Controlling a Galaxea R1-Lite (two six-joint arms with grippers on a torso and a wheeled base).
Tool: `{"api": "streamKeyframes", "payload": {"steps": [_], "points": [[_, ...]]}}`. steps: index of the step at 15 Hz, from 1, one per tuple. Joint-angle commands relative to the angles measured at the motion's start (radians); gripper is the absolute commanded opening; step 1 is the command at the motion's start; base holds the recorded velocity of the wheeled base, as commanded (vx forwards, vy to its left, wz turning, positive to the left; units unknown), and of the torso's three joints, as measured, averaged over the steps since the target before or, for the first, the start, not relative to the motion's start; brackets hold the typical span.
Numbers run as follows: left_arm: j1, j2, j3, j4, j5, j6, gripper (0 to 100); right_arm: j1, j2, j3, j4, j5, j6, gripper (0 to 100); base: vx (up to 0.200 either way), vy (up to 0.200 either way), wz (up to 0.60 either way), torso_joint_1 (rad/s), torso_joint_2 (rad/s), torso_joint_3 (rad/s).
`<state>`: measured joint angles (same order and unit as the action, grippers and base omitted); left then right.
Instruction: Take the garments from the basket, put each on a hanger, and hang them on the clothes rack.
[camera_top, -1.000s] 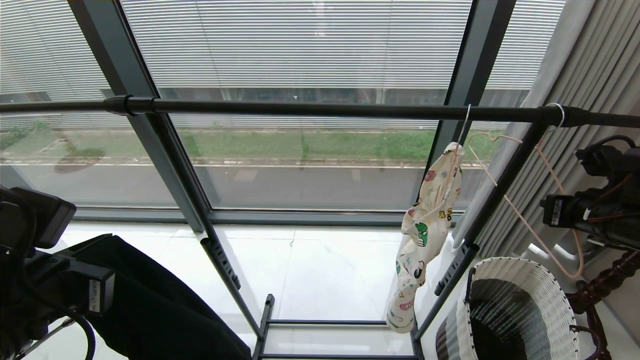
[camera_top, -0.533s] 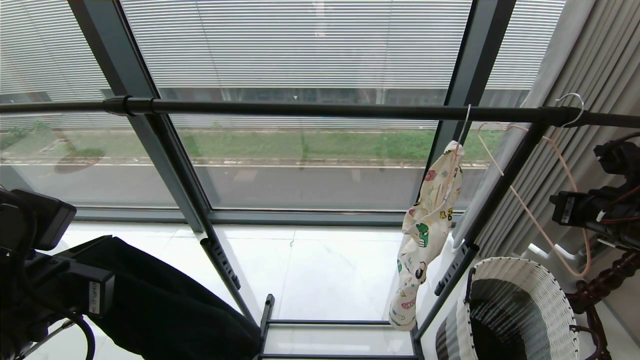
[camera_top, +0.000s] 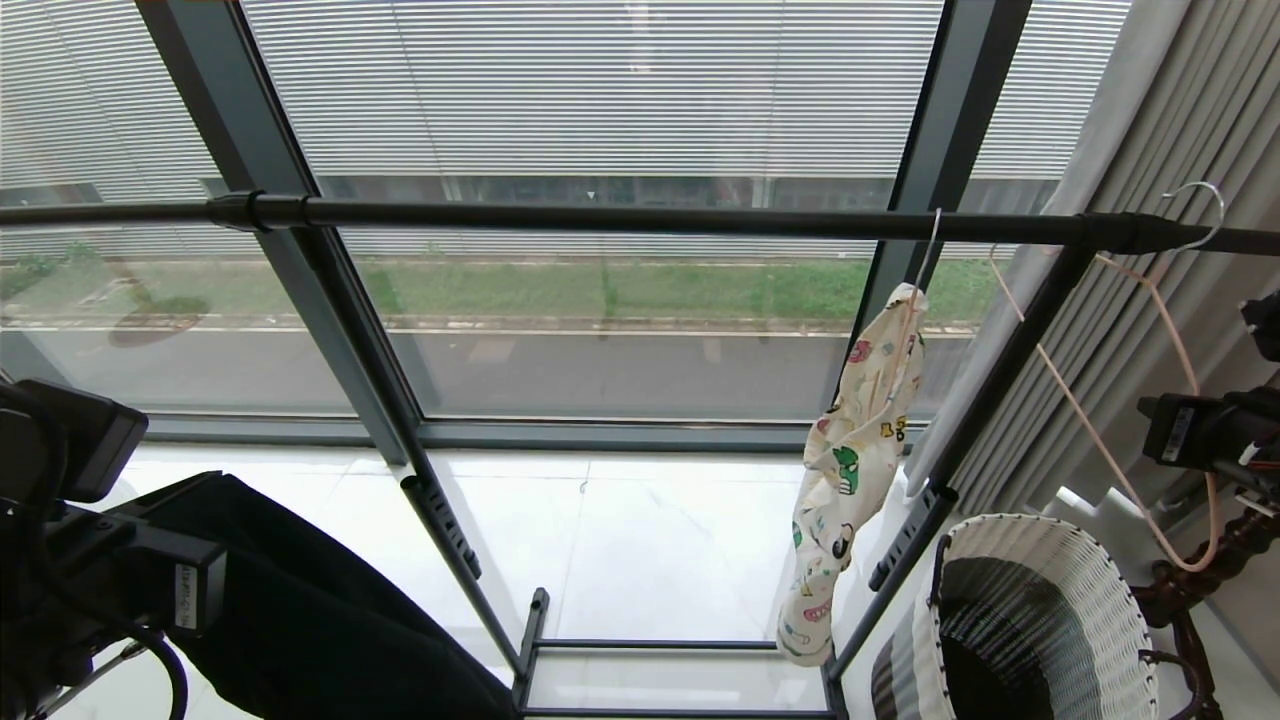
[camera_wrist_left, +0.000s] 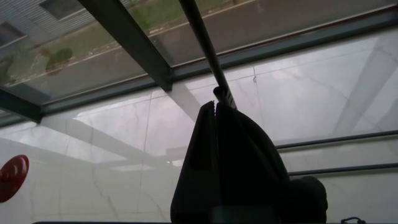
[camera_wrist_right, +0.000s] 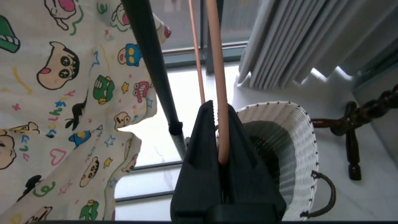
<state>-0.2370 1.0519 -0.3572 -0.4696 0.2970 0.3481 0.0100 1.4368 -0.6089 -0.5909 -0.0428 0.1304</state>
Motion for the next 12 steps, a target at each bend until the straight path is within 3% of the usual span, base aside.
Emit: {"api": "streamKeyframes", "payload": {"steps": [1, 5, 12], "points": [[0.001, -0.001, 0.004, 0.0, 0.001, 0.0, 0, -0.015, -0.062, 0.021, 0.0, 0.0, 0.0, 0, 0.0, 0.0, 0.0, 0.0, 0.0, 0.0], [0.001, -0.001, 0.007, 0.0, 0.001, 0.0, 0, -0.022, -0.176, 0.113, 0.0, 0.003, -0.008, 0, 0.0, 0.0, 0.0, 0.0, 0.0, 0.0], [0.002, -0.029, 0.038, 0.0, 0.001, 0.002, 0, -0.048, -0.233, 0.215, 0.0, 0.0, -0.014, 0, 0.0, 0.0, 0.0, 0.0, 0.0, 0.0]]}}
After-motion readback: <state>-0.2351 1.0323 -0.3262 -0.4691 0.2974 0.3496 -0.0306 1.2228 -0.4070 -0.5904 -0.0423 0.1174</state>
